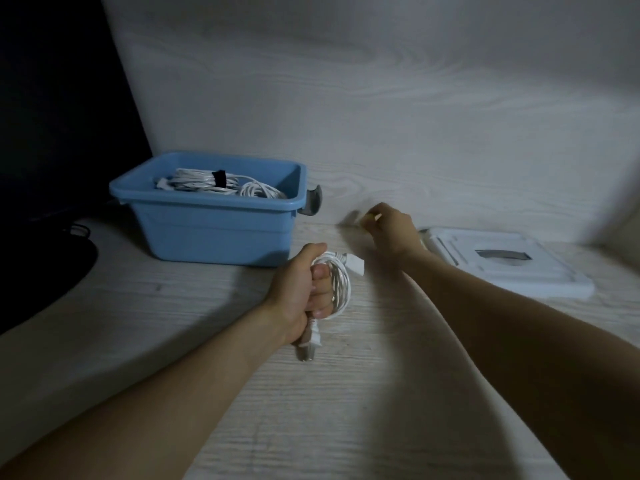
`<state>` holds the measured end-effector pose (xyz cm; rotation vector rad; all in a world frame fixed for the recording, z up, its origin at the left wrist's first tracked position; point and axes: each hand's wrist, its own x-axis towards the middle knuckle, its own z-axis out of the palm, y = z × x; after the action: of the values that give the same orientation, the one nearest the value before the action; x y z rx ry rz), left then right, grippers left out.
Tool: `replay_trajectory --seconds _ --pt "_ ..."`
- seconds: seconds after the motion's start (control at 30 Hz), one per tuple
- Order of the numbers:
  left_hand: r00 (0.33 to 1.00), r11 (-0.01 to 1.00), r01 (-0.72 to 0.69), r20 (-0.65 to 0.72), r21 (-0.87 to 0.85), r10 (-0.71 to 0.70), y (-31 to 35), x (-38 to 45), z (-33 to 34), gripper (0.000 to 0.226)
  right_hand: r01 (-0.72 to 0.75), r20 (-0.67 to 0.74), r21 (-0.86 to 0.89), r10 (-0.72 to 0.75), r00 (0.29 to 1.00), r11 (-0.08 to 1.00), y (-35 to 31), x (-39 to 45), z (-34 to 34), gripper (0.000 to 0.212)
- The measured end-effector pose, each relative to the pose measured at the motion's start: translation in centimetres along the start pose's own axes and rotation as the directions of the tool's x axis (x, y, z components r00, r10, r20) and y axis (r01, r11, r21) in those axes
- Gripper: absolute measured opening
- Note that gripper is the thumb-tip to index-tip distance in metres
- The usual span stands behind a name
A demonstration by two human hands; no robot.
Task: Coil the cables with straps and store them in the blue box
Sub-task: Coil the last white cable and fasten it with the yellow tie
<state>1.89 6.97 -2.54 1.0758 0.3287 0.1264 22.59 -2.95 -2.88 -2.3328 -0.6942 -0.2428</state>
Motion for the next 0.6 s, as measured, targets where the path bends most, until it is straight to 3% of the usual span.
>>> replay_trajectory --seconds 0.13,0.2,0.27,0.33,0.47,0.6 --pt "0.999 0.999 -0.031 -0.015 0.008 0.031 -0.1 -0.2 0.1 0.048 -0.001 -0.032 0.446 0.017 0.999 0.895 -2.1 -4.1 -2.5 0.029" --pt "0.997 0.997 -0.066 -0.039 0.039 0.067 -0.3 -0.4 0.4 0.048 -0.041 0.034 0.668 0.024 0.999 0.743 -3.7 -6.9 -4.2 0.027" --pt "0.988 0.986 -0.125 -0.073 0.111 0.133 -0.6 -0.9 0.9 0.049 -0.144 0.207 0.821 -0.053 0.977 0.552 -5.2 -9.9 -5.7 0.03" --pt "0.972 0.961 -0.193 -0.096 0.197 0.215 -1.0 -1.2 1.7 0.052 -0.181 0.27 0.861 -0.124 0.955 0.476 -6.2 -12.7 -6.2 0.031" --pt "0.941 0.871 -0.302 -0.028 0.386 0.339 -1.6 -1.8 2.4 0.054 -0.295 0.297 0.887 0.051 0.954 0.356 -6.1 -15.9 -4.2 0.029" --pt "0.905 0.756 -0.406 0.11 0.514 0.411 -1.8 -2.5 2.4 0.05 -0.297 0.259 0.874 0.148 0.954 0.384 -5.5 -16.0 -3.3 0.035"
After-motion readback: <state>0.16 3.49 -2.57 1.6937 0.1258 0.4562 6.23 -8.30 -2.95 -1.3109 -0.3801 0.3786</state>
